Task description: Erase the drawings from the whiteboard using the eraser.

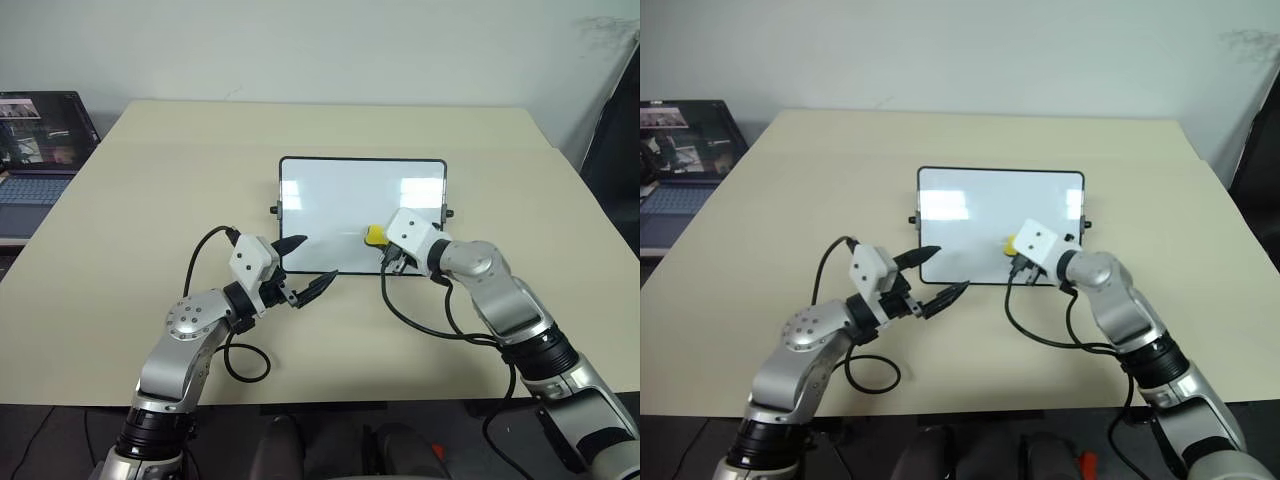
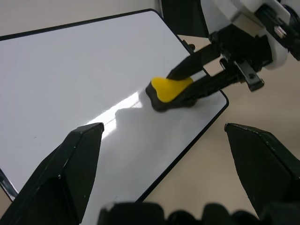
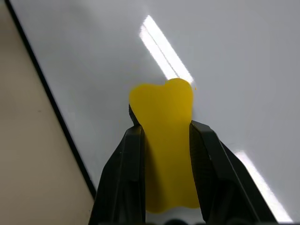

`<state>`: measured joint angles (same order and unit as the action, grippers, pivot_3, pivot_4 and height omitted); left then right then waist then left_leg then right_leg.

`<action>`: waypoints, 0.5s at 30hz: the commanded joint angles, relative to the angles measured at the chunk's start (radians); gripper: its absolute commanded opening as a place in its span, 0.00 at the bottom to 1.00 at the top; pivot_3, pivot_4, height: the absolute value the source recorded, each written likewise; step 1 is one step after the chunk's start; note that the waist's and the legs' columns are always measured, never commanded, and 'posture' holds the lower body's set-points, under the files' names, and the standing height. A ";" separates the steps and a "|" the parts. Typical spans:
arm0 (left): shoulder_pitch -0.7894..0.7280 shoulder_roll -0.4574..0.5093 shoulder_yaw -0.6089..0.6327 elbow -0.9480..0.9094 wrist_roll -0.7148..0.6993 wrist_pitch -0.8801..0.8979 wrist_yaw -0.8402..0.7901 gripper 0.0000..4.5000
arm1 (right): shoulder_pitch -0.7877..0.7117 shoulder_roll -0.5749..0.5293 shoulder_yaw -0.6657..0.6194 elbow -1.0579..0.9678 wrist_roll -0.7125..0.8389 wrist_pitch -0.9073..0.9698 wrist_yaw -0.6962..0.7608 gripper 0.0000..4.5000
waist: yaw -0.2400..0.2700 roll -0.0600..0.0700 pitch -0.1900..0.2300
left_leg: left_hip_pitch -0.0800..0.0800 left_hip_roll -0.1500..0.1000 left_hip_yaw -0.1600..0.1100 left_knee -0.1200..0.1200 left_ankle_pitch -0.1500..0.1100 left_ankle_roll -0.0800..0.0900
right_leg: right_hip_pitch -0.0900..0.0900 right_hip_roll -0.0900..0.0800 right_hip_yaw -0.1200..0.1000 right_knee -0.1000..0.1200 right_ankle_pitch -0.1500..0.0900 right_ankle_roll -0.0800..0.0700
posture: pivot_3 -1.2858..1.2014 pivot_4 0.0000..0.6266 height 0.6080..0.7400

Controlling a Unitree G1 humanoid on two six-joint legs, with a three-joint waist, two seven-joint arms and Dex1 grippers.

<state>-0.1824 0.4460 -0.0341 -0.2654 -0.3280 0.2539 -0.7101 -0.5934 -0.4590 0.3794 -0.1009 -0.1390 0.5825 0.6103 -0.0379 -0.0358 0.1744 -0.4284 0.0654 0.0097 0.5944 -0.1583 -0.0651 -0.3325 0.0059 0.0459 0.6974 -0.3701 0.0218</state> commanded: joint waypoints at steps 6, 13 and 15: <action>-0.018 -0.006 -0.005 -0.029 0.000 -0.020 -0.001 1.00 | 0.052 0.089 -0.279 -0.188 0.165 0.183 -0.040 0.22 | 0.006 0.000 0.000 | -0.003 -0.001 -0.001 -0.001 0.000 0.000 | -0.002 0.001 0.000 0.000 0.000 -0.001 | 0.52 0.24 1.00; -0.006 -0.010 -0.009 -0.033 0.002 -0.024 0.000 1.00 | 0.233 0.028 -0.572 -0.457 0.305 0.419 -0.056 0.22 | 0.016 0.001 0.001 | -0.007 -0.001 0.000 -0.003 -0.002 -0.002 | -0.002 0.000 -0.001 -0.009 0.001 -0.002 | 0.52 0.24 1.00; -0.008 -0.011 -0.013 -0.027 0.003 -0.026 -0.003 1.00 | 0.320 -0.035 -0.643 -0.496 0.311 0.456 -0.045 0.22 | 0.017 0.001 0.001 | -0.007 -0.002 0.000 -0.003 -0.002 -0.002 | -0.002 0.000 -0.001 -0.010 0.001 -0.002 | 0.52 0.24 1.00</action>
<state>-0.1866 0.4368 -0.0467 -0.2648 -0.3264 0.2502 -0.7102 -0.2993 -0.4560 -0.1872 -0.5346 0.1547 1.0071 0.5616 -0.0205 -0.0348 0.1755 -0.4359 0.0637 0.0108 0.5904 -0.1604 -0.0673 -0.3347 0.0057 0.0442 0.6861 -0.3689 0.0194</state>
